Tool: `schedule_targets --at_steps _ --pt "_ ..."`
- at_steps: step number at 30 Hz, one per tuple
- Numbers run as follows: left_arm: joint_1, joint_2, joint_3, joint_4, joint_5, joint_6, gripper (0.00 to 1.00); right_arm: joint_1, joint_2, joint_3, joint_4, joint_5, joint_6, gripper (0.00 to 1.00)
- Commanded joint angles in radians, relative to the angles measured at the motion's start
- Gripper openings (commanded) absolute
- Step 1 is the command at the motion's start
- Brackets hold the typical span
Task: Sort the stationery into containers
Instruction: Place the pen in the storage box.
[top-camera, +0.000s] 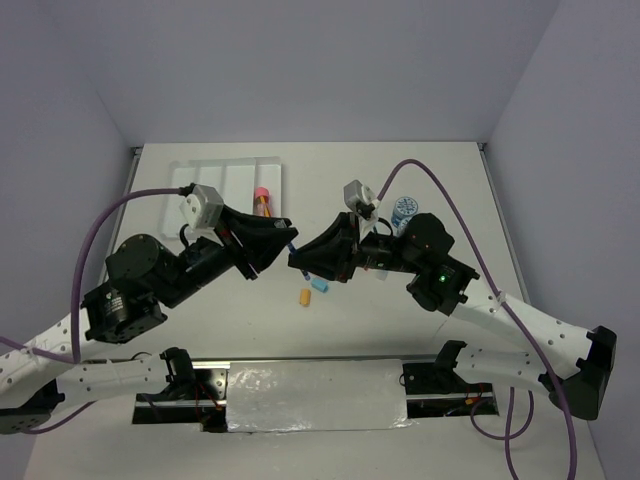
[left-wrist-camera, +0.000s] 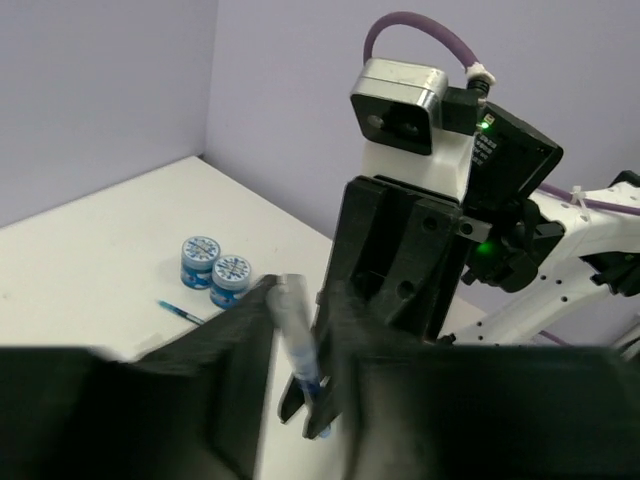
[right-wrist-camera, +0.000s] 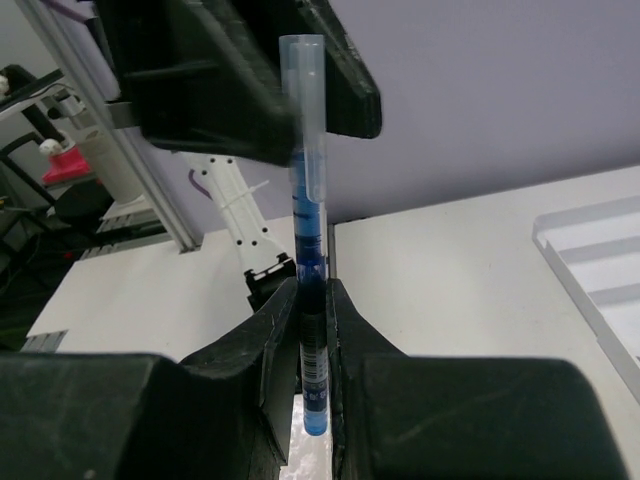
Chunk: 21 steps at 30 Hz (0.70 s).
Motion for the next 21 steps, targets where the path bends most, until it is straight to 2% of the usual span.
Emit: schedule_targets --at_steps 1,3,4,7,14,18,21 --pt "-0.004 -0.029 -0.013 0.118 0.047 0.005 0.34 0.0 -0.026 0.012 0.051 -0.017 0.008 0.0" --pt "-0.004 -0.03 -0.03 0.124 0.053 -0.005 0.24 0.0 -0.031 0.012 0.056 -0.013 0.009 0.0" --pt "-0.004 -0.029 -0.038 0.13 0.059 -0.007 0.14 0.0 -0.034 0.014 0.059 -0.012 0.014 0.0" --pt "-0.004 -0.017 -0.064 0.141 0.091 -0.025 0.0 0.0 -0.034 0.034 0.06 -0.003 0.019 0.0" --pt "-0.004 -0.01 -0.235 0.245 0.182 -0.135 0.0 -0.033 -0.007 0.113 0.087 0.102 0.077 0.0" --pt "-0.007 -0.047 -0.386 0.343 0.219 -0.218 0.0 -0.067 0.058 0.27 0.038 0.126 0.114 0.0" --pt "-0.01 -0.075 -0.427 0.31 0.196 -0.231 0.0 -0.061 0.073 0.222 0.069 0.088 0.114 0.0"
